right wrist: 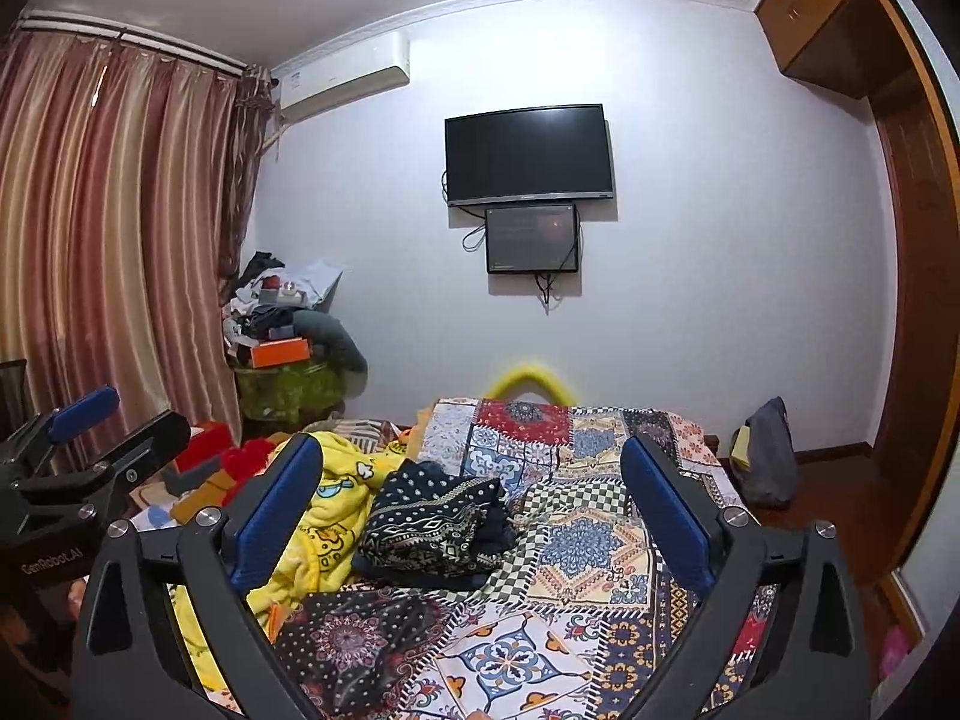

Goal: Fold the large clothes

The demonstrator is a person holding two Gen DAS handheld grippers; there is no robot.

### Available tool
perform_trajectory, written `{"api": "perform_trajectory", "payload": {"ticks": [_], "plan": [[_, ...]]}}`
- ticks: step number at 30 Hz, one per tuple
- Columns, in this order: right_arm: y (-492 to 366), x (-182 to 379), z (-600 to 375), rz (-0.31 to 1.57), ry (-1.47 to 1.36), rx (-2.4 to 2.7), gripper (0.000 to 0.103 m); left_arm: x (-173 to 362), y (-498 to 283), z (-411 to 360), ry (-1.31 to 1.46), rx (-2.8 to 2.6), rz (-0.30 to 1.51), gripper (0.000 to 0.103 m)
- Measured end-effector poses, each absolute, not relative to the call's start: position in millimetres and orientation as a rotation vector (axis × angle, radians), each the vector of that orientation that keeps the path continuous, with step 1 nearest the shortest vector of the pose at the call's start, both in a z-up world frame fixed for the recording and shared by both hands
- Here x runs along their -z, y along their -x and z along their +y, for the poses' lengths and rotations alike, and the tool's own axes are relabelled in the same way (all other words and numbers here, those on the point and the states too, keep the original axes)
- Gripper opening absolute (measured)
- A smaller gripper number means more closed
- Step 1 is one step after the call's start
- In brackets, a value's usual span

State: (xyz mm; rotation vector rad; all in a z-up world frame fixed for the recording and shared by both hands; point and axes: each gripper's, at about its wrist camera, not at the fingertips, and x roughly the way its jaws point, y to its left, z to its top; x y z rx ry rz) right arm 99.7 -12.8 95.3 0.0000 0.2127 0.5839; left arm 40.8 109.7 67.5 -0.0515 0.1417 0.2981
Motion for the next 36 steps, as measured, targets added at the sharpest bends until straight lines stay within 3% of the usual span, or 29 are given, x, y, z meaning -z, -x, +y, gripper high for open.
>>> {"api": "perform_trajectory", "payload": {"ticks": [36], "plan": [[-100.2,-99.9,-18.4,0.221,-0.005,-0.585,0.1,-65.0,-47.8,110.7,0.067,-0.259,0.16,0.102]]}}
